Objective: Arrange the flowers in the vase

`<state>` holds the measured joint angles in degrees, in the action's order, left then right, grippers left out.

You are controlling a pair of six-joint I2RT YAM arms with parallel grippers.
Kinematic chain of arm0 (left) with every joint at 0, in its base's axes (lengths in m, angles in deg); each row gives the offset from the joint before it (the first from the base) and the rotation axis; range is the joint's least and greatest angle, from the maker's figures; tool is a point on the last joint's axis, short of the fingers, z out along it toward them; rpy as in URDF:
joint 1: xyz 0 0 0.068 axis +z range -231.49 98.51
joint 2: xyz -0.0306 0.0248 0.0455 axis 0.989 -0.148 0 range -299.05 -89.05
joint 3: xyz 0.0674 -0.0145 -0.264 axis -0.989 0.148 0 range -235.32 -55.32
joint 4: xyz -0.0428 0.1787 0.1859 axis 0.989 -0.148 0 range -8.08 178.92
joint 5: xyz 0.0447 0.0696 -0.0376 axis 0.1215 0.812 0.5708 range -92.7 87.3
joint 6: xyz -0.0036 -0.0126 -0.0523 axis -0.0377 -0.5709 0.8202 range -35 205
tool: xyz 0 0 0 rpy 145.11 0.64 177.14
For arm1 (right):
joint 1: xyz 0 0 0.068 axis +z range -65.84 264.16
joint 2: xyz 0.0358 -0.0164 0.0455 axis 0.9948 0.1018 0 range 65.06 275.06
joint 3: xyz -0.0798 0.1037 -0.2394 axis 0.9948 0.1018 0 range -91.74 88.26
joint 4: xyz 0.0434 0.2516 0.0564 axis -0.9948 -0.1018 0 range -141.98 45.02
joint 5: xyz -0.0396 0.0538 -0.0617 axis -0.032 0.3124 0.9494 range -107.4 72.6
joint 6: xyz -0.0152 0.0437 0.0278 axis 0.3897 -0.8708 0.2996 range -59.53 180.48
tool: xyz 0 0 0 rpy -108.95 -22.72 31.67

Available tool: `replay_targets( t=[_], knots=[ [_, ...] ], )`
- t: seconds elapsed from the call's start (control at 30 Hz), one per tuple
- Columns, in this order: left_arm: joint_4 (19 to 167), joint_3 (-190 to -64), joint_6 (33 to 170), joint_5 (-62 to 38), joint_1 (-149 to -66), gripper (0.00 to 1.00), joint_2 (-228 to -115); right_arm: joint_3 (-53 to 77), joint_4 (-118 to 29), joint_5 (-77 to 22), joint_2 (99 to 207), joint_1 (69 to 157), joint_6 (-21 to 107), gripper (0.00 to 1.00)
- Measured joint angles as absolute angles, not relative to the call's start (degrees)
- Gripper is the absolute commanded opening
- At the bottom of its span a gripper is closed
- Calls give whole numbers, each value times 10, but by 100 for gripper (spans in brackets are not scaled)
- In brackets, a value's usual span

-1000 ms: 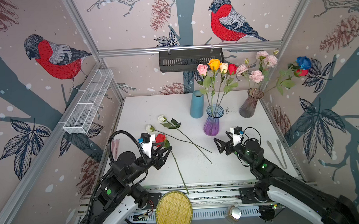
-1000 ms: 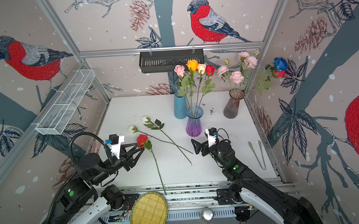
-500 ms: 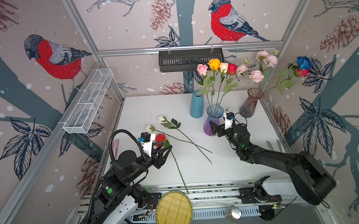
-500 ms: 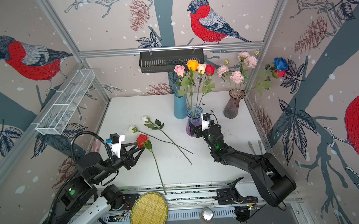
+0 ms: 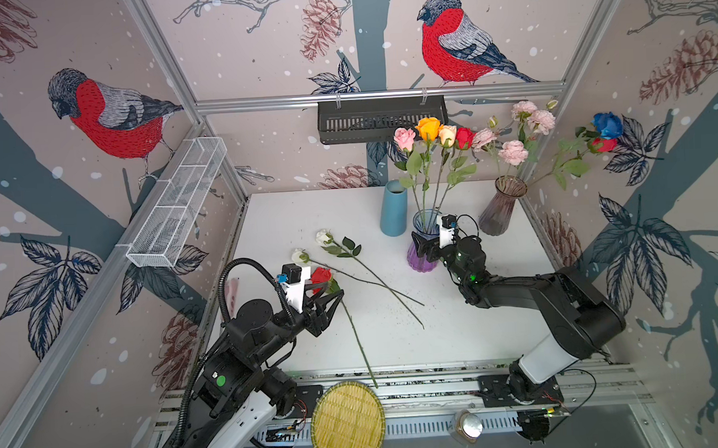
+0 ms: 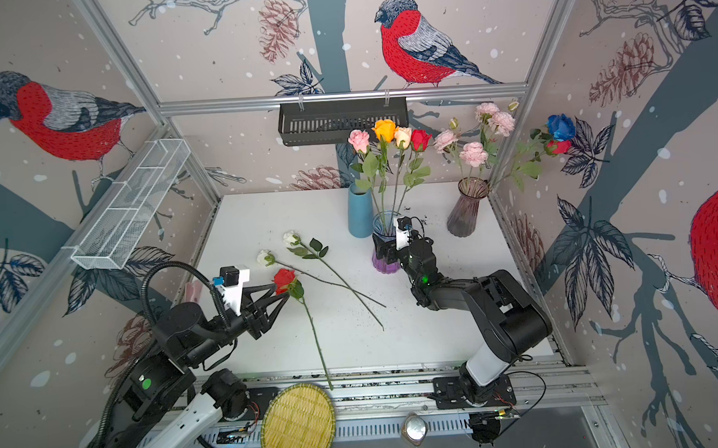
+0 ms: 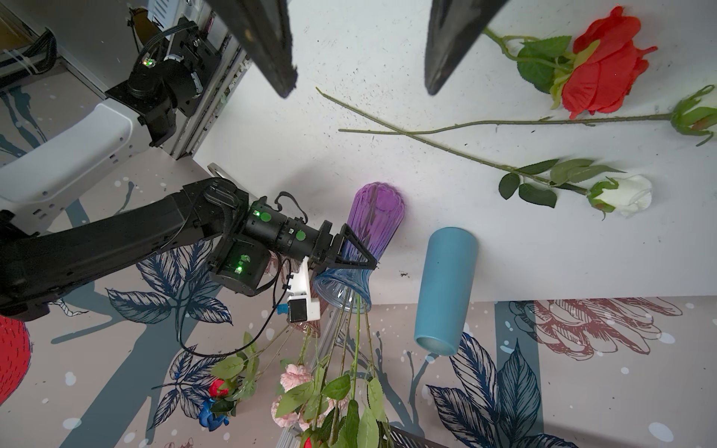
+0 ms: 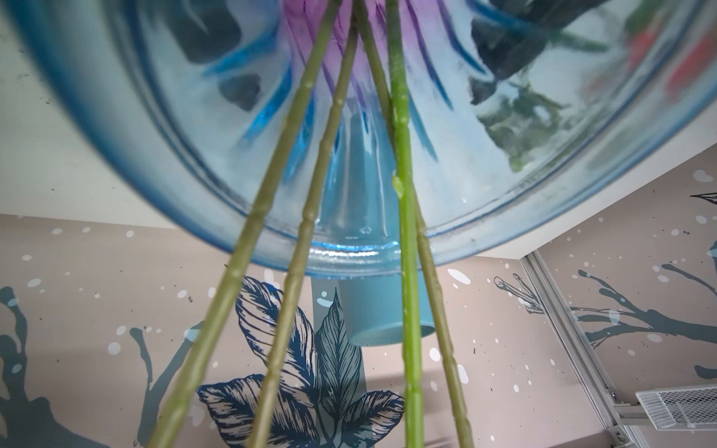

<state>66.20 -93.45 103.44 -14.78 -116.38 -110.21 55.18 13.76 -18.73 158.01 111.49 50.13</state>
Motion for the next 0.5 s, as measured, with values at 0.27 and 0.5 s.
replay_targets(
  t=[0.27,0.5],
  knots=[
    [664,-934,1031,-150,-1164,54,-1103,528,166,-220,1618,1088,512,71],
    [664,-934,1031,-150,-1164,54,-1103,495,155,-250,1638,1071,533,66]
  ],
)
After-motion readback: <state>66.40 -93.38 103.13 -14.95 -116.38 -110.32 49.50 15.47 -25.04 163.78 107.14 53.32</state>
